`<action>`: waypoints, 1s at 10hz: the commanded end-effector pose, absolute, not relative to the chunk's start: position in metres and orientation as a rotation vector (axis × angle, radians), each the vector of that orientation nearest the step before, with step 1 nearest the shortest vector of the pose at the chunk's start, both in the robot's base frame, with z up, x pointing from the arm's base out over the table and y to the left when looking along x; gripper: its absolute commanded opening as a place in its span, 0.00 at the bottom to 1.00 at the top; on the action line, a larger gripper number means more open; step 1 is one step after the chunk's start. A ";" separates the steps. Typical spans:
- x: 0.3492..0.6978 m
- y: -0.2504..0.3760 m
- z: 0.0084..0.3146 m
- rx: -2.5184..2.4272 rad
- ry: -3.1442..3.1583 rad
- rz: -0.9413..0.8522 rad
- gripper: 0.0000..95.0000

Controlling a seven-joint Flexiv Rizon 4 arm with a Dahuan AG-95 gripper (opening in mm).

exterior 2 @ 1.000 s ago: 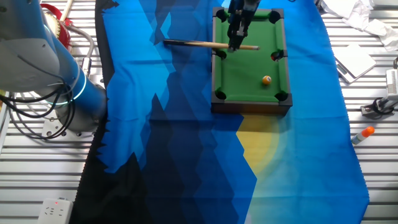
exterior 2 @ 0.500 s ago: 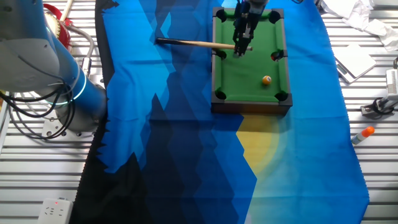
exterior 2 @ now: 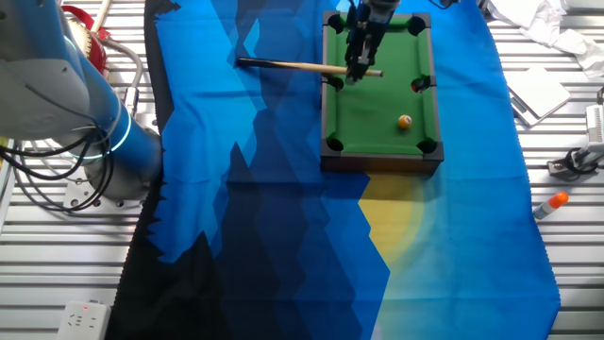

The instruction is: Hit the pool ball

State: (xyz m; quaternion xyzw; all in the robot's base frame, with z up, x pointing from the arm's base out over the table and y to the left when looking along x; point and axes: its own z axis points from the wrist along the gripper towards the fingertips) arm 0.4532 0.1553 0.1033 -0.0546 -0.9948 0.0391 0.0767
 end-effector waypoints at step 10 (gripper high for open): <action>0.489 0.129 0.077 -0.237 -2.949 0.036 0.00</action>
